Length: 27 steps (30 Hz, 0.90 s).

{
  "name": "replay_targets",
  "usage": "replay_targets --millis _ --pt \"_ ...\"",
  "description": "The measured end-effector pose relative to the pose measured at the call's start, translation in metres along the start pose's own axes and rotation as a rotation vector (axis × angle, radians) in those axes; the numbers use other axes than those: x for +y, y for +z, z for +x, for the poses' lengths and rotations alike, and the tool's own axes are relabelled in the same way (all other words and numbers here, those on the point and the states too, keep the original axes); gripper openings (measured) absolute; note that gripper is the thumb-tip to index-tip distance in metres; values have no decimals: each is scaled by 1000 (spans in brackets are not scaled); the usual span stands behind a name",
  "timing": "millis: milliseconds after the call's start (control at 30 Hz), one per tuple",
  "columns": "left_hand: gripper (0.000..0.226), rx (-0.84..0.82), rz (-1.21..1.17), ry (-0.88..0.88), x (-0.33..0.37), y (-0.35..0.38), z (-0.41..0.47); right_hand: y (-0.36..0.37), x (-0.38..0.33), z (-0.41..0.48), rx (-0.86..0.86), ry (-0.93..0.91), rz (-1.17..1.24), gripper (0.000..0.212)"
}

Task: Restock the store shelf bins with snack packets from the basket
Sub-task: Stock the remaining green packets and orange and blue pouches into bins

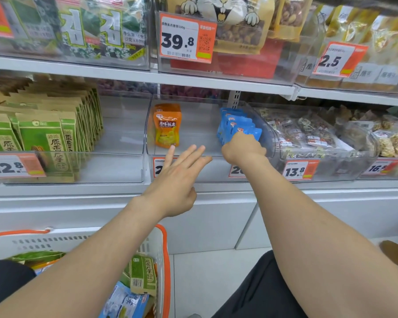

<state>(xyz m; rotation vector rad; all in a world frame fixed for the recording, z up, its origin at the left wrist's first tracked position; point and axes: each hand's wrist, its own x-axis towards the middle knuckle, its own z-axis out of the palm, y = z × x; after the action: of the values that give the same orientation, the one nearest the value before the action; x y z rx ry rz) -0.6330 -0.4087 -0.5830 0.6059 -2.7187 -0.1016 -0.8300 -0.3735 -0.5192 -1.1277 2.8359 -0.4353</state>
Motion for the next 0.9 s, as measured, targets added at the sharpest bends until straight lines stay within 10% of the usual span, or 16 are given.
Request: replay_targets --millis 267,633,733,900 --pt "17 257 195 36 -26 -1 -43 5 -69 -68 347 -588 82 18" --pt "31 -881 152 -466 -90 15 -132 92 -113 -154 -530 -1057 -470 30" --pt "37 -987 159 -502 -104 23 -148 134 -110 -168 -666 -1115 -707 6" --pt "34 -960 98 -496 -110 21 -150 200 -101 -191 -765 -1335 -931 58"
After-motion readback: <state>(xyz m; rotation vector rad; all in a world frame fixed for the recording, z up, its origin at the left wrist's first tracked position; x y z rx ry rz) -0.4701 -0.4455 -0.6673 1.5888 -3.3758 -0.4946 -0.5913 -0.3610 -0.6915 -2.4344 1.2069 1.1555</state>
